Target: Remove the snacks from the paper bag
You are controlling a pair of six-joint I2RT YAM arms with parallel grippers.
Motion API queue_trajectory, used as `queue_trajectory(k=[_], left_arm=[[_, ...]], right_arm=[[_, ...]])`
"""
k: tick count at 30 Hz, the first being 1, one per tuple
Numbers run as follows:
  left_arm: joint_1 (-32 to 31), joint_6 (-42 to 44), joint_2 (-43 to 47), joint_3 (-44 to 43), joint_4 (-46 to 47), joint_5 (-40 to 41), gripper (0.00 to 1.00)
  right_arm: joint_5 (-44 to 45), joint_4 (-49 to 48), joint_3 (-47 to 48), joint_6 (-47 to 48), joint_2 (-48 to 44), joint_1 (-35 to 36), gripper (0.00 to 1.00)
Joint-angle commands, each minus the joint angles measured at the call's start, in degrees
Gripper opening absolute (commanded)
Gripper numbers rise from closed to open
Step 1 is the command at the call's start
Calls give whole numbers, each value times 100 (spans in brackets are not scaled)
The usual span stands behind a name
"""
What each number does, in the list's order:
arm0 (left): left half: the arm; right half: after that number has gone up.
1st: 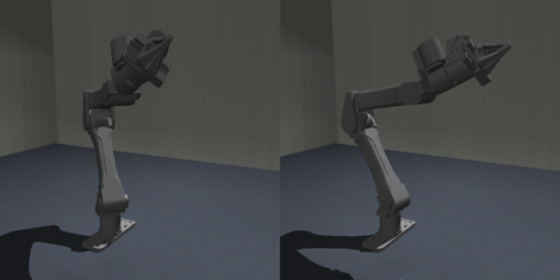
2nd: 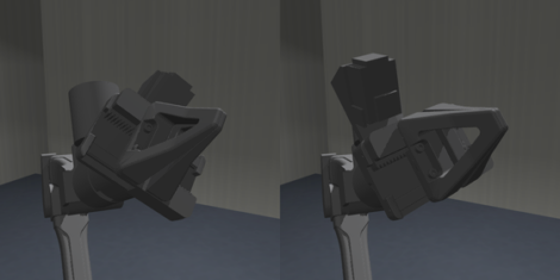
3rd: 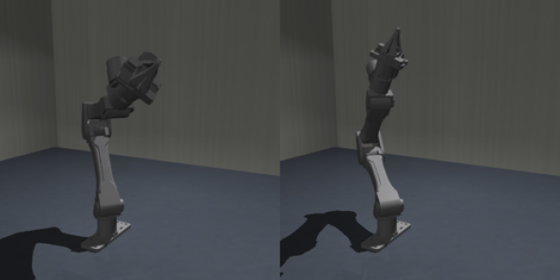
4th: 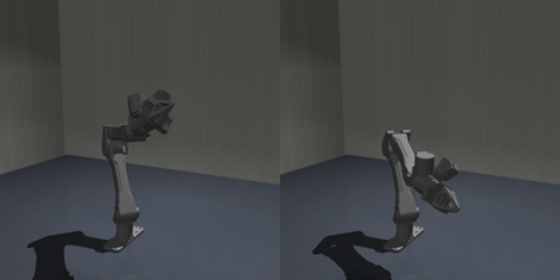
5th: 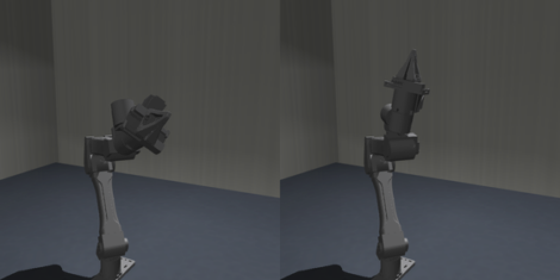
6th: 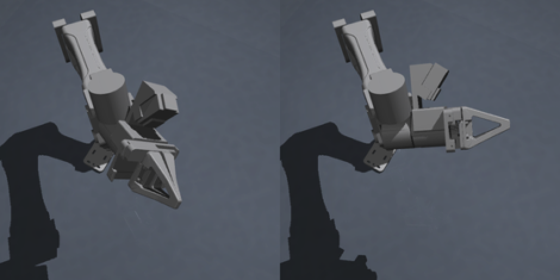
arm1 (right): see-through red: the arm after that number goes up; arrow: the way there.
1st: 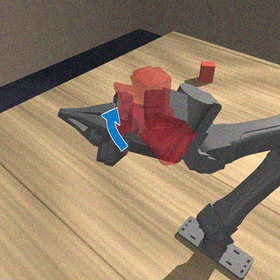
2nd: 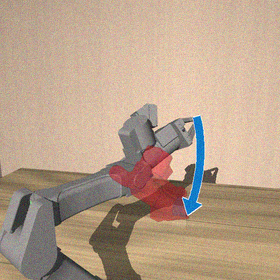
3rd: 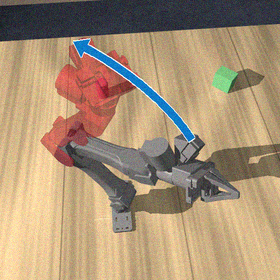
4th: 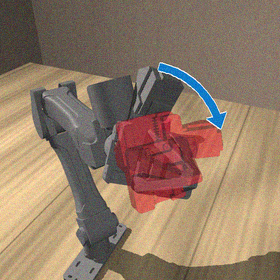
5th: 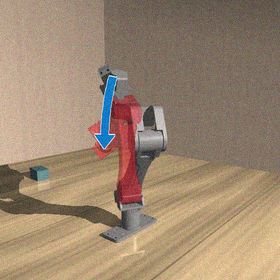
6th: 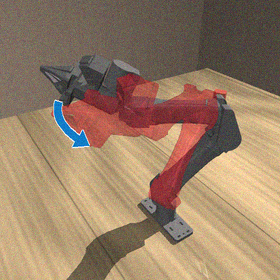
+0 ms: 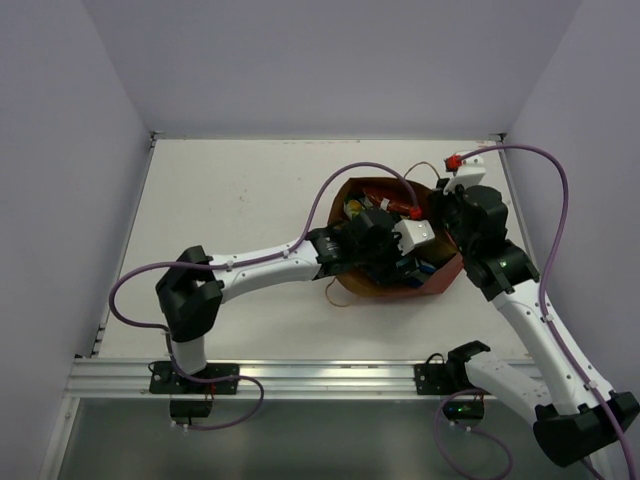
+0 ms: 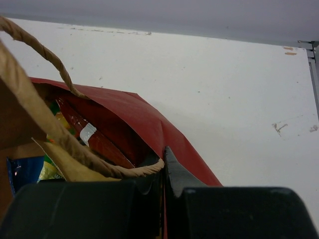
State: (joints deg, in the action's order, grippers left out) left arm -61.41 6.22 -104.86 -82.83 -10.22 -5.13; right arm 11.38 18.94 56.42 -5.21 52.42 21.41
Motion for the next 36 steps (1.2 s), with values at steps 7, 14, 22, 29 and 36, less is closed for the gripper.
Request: queue_trajectory(k=[7,14,22,29,36], left_arm=[[138,424,71,-50,380,750,92],[138,424,89,109,723,767,88],[129,354,192,-138,424,1137,86],[129,29,537,-462,196,926,92],[138,-121,457,-533,-24,961,97]], right_arm=[[-874,-391,88,20,-154,144,0],[-1032,-400,106,56,-118,144,0],[-1102,-338,158,117,-110,136,0],[-1102,-215,264,249,-57,144,0],[-1076,-136,317,328,5,144,0]])
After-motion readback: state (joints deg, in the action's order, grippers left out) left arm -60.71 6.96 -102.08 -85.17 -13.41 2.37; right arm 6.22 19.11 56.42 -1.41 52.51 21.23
